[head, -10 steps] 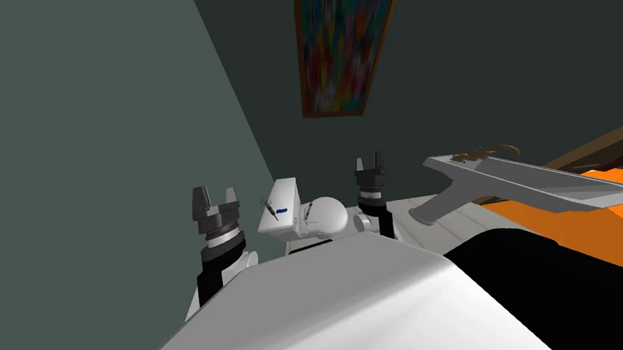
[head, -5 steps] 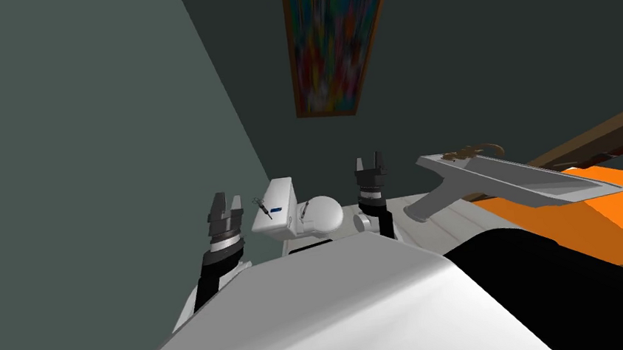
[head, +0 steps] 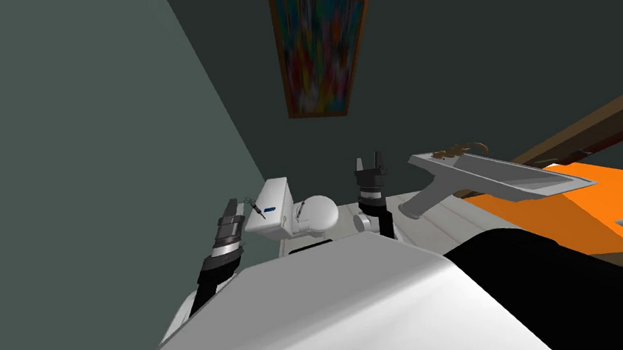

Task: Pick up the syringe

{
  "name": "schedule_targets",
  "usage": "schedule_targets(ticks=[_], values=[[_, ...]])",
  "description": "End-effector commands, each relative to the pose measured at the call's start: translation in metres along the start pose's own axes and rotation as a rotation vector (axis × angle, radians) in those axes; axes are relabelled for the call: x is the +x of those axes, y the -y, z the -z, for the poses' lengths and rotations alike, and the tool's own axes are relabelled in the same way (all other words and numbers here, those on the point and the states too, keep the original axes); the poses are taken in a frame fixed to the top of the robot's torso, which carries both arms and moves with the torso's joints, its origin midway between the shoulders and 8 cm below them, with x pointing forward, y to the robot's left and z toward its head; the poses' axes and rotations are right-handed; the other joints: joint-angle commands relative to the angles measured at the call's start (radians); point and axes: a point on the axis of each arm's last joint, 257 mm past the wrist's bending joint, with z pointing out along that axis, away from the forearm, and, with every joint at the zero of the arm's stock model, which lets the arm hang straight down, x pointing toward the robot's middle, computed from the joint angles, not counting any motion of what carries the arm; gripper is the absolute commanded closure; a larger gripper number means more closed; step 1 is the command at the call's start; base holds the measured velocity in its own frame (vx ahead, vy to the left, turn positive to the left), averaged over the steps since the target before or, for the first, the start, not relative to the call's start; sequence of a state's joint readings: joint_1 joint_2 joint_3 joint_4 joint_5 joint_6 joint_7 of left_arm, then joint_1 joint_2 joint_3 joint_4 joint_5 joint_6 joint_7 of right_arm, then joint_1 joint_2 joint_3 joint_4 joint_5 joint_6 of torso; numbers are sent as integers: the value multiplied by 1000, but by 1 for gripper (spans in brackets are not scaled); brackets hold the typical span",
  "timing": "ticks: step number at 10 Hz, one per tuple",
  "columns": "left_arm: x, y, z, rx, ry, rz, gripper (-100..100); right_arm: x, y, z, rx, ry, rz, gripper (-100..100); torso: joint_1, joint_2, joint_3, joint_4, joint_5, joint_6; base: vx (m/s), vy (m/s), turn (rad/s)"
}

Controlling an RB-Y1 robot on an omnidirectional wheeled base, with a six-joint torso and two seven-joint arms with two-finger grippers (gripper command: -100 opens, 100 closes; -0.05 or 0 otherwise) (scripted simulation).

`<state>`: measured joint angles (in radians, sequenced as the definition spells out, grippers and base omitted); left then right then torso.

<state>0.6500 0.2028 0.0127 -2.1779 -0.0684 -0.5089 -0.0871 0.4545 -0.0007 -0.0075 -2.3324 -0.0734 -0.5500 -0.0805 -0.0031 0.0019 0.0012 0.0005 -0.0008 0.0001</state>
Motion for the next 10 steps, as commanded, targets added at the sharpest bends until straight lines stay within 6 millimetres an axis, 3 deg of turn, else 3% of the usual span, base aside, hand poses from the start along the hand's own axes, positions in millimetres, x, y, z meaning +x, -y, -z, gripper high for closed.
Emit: schedule_targets(ticks=[1, 5, 10], values=[[5, -21, 11, -53, -44, -63, -100, 0, 0, 0, 0, 0, 0, 0, 0, 0, 0, 0, 0, 0, -30, -59, -80], [8, -72, 44, -181, -167, -240, -100, 0, 0, 0, 0, 0, 0, 0, -2, 0, 0, 0, 0, 0, -25, -80, -82], [-5, -124, 87, -302, -328, -473, -100, 0, 0, 0, 0, 0, 0, 0, 1, 0, 0, 0, 0, 0, -19, -56, -84]])
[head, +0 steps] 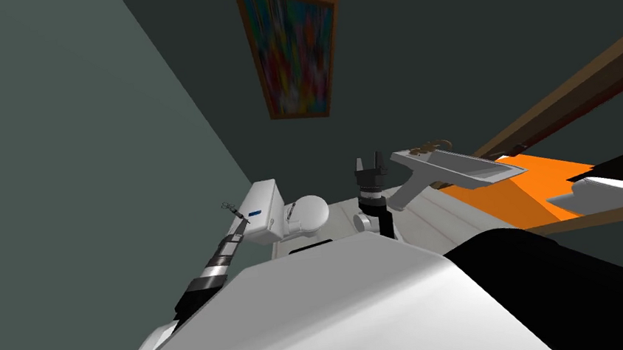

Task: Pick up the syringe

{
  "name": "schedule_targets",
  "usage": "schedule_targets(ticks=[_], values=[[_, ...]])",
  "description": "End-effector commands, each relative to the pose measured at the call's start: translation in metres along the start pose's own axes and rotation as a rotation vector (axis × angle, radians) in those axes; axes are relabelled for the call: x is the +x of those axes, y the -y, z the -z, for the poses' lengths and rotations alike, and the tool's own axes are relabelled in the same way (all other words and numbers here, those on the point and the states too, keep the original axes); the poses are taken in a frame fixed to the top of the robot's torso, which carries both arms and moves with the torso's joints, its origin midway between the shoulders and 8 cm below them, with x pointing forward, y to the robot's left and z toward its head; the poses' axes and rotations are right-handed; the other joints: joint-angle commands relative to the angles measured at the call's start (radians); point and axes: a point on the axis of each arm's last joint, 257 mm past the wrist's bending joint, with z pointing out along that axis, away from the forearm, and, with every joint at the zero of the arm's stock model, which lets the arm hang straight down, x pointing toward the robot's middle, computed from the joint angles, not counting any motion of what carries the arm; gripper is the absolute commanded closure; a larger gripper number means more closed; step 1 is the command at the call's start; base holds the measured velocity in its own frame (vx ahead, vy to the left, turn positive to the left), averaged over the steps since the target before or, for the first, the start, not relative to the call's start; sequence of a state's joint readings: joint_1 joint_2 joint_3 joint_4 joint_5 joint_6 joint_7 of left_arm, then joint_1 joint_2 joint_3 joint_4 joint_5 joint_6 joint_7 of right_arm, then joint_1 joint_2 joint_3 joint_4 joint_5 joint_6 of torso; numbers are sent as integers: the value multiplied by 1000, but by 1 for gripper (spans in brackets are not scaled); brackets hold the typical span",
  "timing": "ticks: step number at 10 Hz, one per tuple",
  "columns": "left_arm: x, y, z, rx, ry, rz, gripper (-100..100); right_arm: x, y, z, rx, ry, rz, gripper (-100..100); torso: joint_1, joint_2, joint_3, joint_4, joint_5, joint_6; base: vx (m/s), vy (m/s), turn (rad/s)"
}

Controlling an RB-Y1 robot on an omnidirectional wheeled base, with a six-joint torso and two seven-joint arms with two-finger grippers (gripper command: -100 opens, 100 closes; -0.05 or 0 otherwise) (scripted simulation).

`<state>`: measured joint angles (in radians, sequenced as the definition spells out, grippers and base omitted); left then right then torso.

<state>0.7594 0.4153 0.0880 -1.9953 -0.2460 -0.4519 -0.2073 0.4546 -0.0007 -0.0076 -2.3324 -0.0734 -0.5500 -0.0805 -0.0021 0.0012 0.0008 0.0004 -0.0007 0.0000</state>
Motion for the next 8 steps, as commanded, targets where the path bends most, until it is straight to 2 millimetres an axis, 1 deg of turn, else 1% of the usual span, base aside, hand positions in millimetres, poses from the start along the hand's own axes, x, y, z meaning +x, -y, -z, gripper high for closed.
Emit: schedule_targets(ticks=[1, 5, 8], values=[[4, -18, 8, -33, -48, -80, -100, 0, 0, 0, 0, 0, 0, 0, 0, 0, 0, 0, 0, 0, -5, -38, -91], [4, -55, 25, -78, -152, -265, -100, 0, 0, 0, 0, 0, 0, 0, 2, -1, 0, 0, 0, 0, 1, -23, -96], [-2, -74, 32, -88, -214, -391, -100, 0, 0, 0, 0, 0, 0, 0, 3, -1, -1, 0, 1, 0, 4, -1, -85]])
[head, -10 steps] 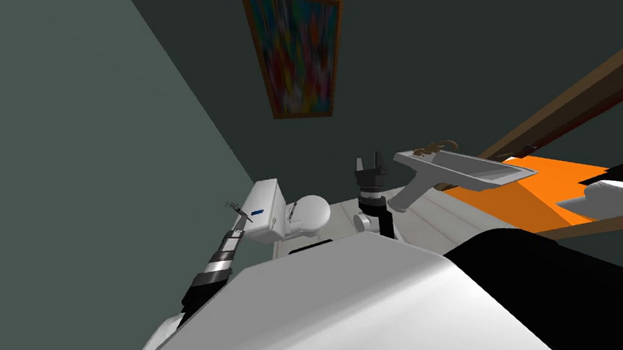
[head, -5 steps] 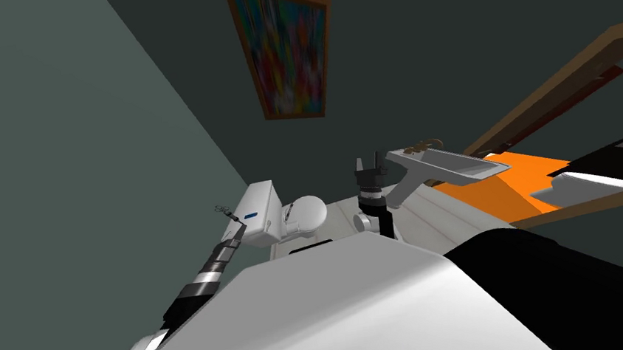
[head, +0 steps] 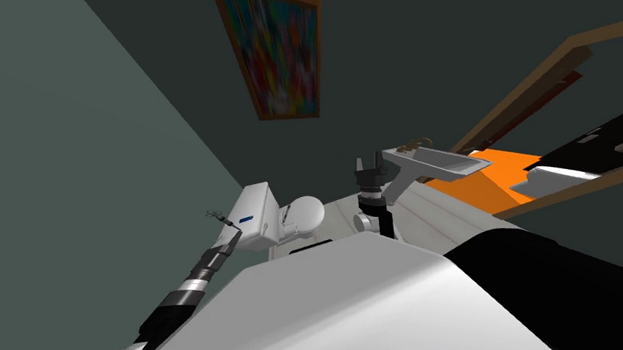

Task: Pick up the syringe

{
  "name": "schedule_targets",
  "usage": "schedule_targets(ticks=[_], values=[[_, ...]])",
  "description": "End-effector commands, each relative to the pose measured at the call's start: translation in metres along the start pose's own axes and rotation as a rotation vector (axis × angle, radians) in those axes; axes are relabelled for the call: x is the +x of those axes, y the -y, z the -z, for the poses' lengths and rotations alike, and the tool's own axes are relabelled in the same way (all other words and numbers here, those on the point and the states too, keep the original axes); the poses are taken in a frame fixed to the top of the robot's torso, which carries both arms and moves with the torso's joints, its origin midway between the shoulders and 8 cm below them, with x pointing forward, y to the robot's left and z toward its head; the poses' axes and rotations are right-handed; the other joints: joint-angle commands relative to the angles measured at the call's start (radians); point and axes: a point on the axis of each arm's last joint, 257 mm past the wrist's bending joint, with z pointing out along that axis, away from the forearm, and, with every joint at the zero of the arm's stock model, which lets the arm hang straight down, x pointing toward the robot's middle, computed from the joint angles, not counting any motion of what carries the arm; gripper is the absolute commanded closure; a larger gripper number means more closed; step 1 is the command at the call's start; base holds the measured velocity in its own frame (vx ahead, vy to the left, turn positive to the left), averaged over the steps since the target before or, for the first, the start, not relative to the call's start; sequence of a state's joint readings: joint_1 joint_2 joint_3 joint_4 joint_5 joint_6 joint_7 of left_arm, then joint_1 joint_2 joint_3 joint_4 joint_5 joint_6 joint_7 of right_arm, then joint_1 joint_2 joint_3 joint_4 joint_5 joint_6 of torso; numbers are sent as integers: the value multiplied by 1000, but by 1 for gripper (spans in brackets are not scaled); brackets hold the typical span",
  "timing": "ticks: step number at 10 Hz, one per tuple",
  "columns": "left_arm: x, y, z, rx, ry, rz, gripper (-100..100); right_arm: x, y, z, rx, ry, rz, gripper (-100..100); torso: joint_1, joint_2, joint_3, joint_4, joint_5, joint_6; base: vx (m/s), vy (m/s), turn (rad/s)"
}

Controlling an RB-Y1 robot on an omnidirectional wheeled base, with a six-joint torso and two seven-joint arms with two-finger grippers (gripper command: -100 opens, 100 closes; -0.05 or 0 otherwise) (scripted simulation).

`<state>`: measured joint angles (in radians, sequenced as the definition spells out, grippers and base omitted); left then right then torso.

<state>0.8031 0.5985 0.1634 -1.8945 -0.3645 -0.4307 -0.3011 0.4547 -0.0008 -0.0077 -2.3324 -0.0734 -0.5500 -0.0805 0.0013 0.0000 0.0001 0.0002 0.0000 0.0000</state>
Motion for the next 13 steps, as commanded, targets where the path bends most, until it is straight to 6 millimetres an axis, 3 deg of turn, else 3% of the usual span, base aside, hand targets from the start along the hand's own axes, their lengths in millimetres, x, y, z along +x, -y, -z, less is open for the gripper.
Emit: schedule_targets(ticks=[1, 5, 9, 10, 11, 13], values=[[-1, -10, 2, -3, -26, -67, -100, 0, 0, 0, 0, 0, 0, 0, 0, 0, 0, 0, 0, 0, 8, 14, -79], [-12, -29, 3, 9, -71, -225, -100, 0, 0, 0, 0, 0, 0, 0, 2, 0, 0, 0, 0, 0, 12, 28, -74], [-23, -34, 0, 28, -79, -297, -100, 0, 0, 0, 0, 0, 0, 0, 3, -1, -1, 0, 1, 0, 17, 42, -66], [-24, -34, 0, 30, -78, -302, 0, 0, 0, 0, 0, 0, 0, 0, 1, -1, -1, 0, 1, 0, 2, 5, 2], [-11, -38, -11, 35, -96, -277, -100, 0, 0, 0, 0, 0, 0, 0, 0, 0, 0, 0, 0, 0, -97, -22, -106], [-18, -50, -23, 19, -76, -282, -100, 0, 0, 0, 0, 0, 0, 0, -1, 8, 4, 2, 0, 0, -111, 1, -24]])
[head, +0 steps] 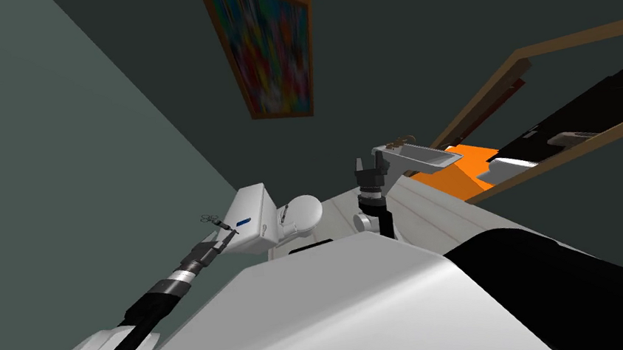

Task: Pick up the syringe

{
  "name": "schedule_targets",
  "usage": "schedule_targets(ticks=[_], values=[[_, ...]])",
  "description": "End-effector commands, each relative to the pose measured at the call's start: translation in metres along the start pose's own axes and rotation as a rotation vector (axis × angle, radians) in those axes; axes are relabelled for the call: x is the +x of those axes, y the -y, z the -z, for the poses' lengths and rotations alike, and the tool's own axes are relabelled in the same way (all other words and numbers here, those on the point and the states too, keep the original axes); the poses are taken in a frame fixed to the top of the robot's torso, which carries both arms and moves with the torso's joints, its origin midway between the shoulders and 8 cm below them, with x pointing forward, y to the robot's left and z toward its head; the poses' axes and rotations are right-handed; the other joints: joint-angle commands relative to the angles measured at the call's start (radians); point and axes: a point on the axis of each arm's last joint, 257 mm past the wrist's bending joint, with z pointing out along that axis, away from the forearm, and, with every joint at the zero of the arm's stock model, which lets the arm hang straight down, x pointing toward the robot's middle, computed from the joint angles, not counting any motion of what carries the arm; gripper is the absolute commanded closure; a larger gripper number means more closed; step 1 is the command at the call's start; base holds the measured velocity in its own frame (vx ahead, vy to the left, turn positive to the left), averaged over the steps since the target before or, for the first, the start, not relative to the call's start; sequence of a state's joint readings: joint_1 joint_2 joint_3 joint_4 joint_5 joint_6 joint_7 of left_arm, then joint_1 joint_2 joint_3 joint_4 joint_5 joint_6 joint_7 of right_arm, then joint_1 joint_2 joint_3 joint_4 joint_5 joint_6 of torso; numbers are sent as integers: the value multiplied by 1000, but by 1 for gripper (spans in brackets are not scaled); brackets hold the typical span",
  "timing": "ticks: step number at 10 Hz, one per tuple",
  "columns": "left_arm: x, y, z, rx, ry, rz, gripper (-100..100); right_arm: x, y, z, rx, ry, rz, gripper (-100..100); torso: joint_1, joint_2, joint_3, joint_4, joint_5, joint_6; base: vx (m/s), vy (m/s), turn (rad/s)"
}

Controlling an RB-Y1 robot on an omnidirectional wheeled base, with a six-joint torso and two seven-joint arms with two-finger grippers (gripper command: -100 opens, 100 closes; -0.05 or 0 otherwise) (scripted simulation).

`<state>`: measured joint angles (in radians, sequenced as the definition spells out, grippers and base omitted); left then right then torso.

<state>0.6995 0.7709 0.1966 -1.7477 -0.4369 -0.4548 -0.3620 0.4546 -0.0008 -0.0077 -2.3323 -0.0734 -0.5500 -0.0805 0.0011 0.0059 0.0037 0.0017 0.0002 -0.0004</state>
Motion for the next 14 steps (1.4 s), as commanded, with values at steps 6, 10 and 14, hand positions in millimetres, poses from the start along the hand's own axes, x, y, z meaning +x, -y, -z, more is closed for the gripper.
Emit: schedule_targets(ticks=[6, 10, 14], values=[[15, -22, -44, -14, -14, 32, -100, 0, 0, 0, 0, 0, 0, 0, -1, 0, -1, 0, 0, 0, -90, -2, -51], [11, -34, -72, -20, -7, 37, -100, 0, 0, 0, 0, 0, 0, 0, -1, -1, -1, 0, 0, 0, -73, -4, -40], [9, -52, -99, -41, -10, 42, -100, 0, 0, 0, 0, 0, 0, 0, -1, 2, 1, 0, 0, 0, -91, -7, -32]])
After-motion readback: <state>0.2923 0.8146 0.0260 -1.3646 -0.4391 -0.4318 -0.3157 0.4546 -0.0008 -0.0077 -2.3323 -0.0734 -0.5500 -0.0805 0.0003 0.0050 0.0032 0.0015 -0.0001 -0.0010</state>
